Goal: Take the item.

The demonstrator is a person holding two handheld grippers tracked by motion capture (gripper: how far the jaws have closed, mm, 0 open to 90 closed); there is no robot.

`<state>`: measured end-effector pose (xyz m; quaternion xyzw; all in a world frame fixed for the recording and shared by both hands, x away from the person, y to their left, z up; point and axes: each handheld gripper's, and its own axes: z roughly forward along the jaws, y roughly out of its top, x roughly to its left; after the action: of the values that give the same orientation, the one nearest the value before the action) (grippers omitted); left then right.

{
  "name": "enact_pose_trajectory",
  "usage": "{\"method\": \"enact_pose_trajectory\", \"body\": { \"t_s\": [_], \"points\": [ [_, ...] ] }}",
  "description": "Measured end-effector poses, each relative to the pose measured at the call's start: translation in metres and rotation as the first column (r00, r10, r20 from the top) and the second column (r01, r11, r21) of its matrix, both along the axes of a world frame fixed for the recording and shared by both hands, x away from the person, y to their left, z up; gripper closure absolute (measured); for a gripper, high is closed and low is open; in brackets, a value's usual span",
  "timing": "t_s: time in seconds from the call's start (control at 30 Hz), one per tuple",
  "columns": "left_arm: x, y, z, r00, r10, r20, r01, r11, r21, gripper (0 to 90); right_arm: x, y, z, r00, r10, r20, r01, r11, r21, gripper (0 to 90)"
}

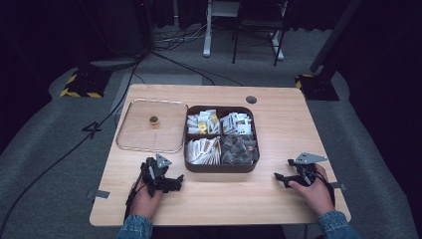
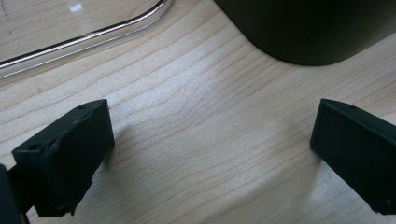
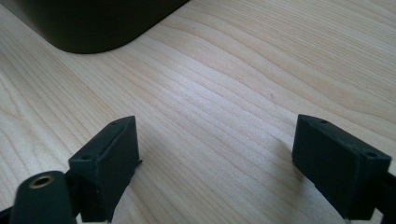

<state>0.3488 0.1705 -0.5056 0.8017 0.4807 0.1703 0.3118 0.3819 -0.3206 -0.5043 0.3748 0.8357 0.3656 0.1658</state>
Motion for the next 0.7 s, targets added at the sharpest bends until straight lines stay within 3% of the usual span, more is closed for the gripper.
{"method": "enact_pose_trajectory", "body": {
  "t_s": [0.47, 0.53, 0.57, 0.6, 0.63, 0.67, 0.7],
  "points": [
    [0.000, 0.000, 0.000, 1.0000, 0.000, 0.000, 0.000, 1.0000, -0.002, 0.0, 0.003, 0.007, 0.000, 0.9999, 0.013, 0.002, -0.013, 1.000, 0.000, 16.0],
    [0.000, 0.000, 0.000, 1.0000, 0.001, -0.002, -0.001, 1.0000, -0.001, 0.0, 0.003, 0.009, 0.000, 0.9996, 0.025, 0.008, -0.025, 1.000, 0.003, 20.9],
    [0.000, 0.000, 0.000, 1.0000, 0.001, 0.000, -0.001, 1.0000, -0.001, 0.0, 0.002, 0.010, 0.001, 0.9991, 0.041, 0.015, -0.041, 0.999, 0.009, 28.9],
    [0.000, 0.000, 0.000, 1.0000, 0.000, 0.001, 0.000, 1.0000, -0.001, 0.0, 0.002, 0.010, 0.001, 0.9991, 0.041, 0.015, -0.041, 0.999, 0.009, 28.9],
    [0.000, 0.000, 0.000, 1.0000, 0.001, -0.002, -0.001, 1.0000, -0.001, 0.0, 0.001, 0.012, 0.001, 0.9981, 0.058, 0.020, -0.058, 0.998, 0.019, 38.1],
    [0.000, 0.000, 0.000, 1.0000, 0.001, -0.002, -0.001, 1.0000, -0.001, 0.0, 0.001, 0.012, 0.001, 0.9981, 0.058, 0.020, -0.058, 0.998, 0.019, 38.1],
    [0.000, 0.000, 0.000, 1.0000, 0.001, -0.002, -0.001, 1.0000, -0.001, 0.0, 0.001, 0.012, 0.002, 0.9979, 0.062, 0.020, -0.063, 0.998, 0.029, 47.7]
  ]
}}
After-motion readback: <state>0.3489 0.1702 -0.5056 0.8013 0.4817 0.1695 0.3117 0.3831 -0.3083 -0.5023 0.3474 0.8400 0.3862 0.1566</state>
